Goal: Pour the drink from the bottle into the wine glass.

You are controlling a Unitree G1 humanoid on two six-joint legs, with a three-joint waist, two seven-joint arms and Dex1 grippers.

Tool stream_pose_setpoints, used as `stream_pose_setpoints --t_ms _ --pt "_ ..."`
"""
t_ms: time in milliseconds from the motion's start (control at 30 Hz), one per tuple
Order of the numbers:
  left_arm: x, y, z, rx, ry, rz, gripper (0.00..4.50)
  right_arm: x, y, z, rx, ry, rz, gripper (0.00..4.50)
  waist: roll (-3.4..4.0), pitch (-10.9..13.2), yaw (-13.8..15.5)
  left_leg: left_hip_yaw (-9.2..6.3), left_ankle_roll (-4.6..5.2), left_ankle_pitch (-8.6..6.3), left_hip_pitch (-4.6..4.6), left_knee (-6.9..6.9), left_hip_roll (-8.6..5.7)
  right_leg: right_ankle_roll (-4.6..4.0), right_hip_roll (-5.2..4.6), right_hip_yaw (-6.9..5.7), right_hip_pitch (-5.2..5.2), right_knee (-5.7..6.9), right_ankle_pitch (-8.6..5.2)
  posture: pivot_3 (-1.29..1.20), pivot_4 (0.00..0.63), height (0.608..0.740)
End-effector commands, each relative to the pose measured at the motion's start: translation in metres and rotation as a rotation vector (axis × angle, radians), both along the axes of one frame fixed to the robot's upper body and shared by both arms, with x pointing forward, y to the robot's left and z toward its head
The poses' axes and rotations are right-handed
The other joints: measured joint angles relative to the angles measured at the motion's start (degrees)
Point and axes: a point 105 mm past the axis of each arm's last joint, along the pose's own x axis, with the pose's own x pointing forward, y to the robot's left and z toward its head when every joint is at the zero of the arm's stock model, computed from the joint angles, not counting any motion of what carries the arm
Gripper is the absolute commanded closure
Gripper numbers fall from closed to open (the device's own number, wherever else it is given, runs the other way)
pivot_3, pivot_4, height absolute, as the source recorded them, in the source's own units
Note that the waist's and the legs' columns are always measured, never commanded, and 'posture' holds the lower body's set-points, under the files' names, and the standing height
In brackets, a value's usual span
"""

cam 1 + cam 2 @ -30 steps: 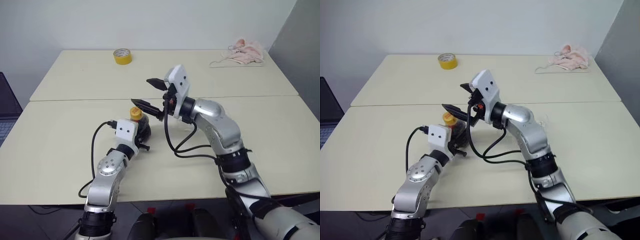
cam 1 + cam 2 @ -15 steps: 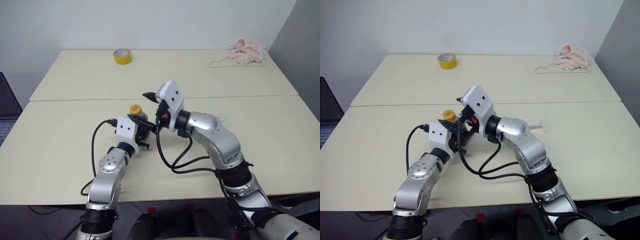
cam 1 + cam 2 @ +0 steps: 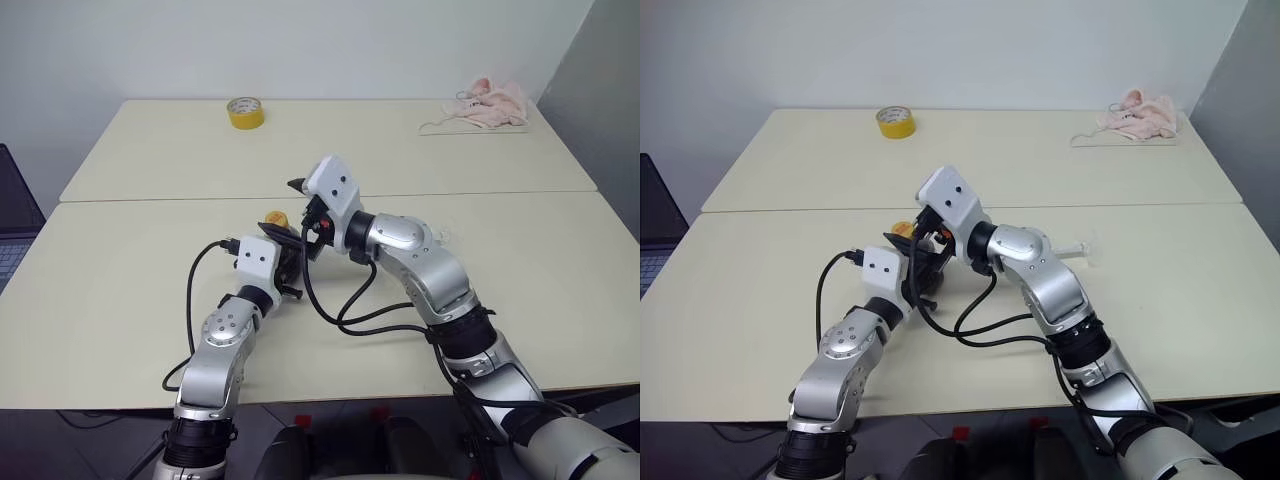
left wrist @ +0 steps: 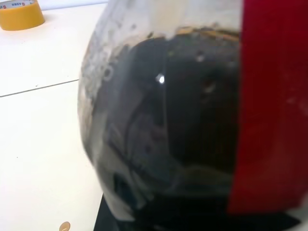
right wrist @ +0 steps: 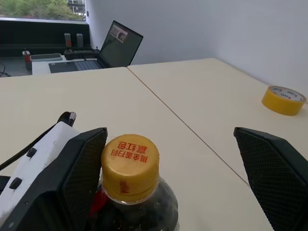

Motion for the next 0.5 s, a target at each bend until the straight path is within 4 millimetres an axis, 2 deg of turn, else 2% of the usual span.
stream_pose_setpoints --t_ms 33,333,500 --pt "-0.001 -0.002 0.019 -0.008 -0.080 -0.009 3.71 0.000 -0.002 0.017 0.029 -0.053 -0.003 0.00 0.00 0.0 0.0 0.00 0.00 0.00 0.00 0.00 0.00 0.00 0.00 0.00 0.00 0.00 0.00 0.00 0.150 0.740" --pt "-0.002 0.000 0.019 -0.020 -0.076 0.005 3.71 0.003 -0.018 0.013 0.014 -0.045 -0.019 0.00 0.00 0.0 0.0 0.00 0.00 0.00 0.00 0.01 0.00 0.00 0.00 0.00 0.01 0.00 0.00 0.00 0.150 0.740" --pt "-0.002 0.002 0.019 -0.025 -0.072 0.011 3.71 0.006 -0.035 0.016 0.016 -0.040 -0.053 0.00 0.00 0.0 0.0 0.00 0.00 0.00 0.00 0.01 0.00 0.00 0.00 0.00 0.01 0.00 0.00 0.00 0.150 0.740"
